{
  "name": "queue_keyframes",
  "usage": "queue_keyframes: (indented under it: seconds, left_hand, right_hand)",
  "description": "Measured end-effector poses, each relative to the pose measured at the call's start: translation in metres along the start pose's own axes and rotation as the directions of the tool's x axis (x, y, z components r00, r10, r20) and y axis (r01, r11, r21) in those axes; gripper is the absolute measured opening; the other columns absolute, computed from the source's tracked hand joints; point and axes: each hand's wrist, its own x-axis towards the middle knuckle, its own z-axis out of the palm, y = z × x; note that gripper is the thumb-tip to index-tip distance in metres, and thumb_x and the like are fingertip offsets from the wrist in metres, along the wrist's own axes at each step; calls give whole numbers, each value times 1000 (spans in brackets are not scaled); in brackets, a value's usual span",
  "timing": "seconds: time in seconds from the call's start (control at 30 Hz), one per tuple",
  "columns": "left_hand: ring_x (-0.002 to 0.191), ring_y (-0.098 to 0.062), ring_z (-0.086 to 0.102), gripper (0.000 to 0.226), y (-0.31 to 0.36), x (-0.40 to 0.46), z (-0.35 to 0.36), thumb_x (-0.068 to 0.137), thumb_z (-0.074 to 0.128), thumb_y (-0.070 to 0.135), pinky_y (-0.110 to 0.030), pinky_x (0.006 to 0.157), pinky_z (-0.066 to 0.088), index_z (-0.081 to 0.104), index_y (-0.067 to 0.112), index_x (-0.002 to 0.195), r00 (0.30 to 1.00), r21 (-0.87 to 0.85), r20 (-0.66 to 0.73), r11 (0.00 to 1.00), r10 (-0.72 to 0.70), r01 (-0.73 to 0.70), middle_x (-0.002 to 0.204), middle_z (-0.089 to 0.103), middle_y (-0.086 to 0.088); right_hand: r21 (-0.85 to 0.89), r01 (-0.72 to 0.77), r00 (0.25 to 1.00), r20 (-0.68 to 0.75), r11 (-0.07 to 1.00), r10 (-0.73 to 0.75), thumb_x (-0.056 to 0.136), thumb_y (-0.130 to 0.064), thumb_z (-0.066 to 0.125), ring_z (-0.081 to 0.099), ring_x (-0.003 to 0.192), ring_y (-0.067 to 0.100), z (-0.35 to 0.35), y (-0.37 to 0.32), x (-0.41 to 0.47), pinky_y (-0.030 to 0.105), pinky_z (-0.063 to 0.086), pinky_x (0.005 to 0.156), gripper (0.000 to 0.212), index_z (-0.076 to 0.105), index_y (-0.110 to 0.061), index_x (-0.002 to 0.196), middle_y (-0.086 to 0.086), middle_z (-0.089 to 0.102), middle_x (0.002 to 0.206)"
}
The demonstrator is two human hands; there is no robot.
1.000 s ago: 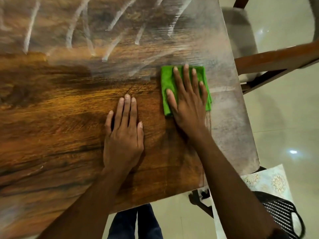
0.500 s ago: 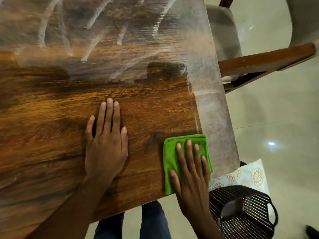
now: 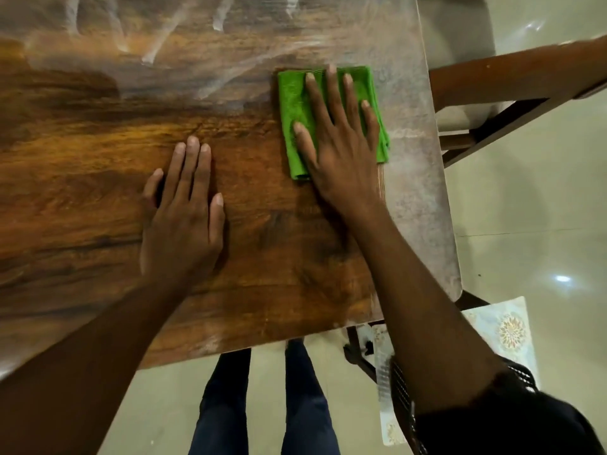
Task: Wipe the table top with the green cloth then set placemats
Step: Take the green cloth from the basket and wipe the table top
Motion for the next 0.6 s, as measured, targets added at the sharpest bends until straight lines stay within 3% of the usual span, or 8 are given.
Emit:
queue_keyframes:
  seconds: [0.1,0.2,0.4,0.47,0.6]
  left_hand:
    - [163,-15,5,63,1,1,1,110,28,33,-48,129,17,14,14,168,1000,-2,-18,1000,-3,3,176,10,-4]
    - [163,-15,6,63,3,-2,1,109,29,33,-47,129,17,15,14,168,999,9,-39,1000,1,0,176,11,-4]
    - [163,-14,5,64,5,-1,3,108,28,34,-48,128,16,14,15,168,999,0,-38,1000,-1,1,176,11,-4]
    - [163,-14,5,64,5,0,3,108,27,34,-48,128,16,14,15,168,999,-4,-37,1000,-2,2,176,11,-4]
    - [163,-14,5,64,4,-1,3,108,27,35,-48,129,15,13,15,168,999,-23,-40,1000,-3,2,176,10,-5]
  right_hand:
    - [-7,-7,999,32,1000,7,112,-55,22,0,164,24,-4,6,-50,50,12,130,66,10,-25,169,6,2,178]
    - [24,-31,986,164,999,27,112,-55,25,-9,163,26,-7,-19,-135,54,10,130,69,2,-25,169,7,-9,177]
    - [147,210,940,242,967,-241,109,-51,41,-2,164,23,-11,-52,-245,49,15,127,72,6,-31,169,-1,-2,178]
    - [111,165,957,223,980,-187,109,-51,41,2,164,21,-12,-27,-254,49,18,126,71,10,-31,169,-2,1,178]
    - [78,-66,985,166,995,52,109,-47,38,1,164,22,-22,37,-241,54,20,129,69,11,-27,169,0,-1,178]
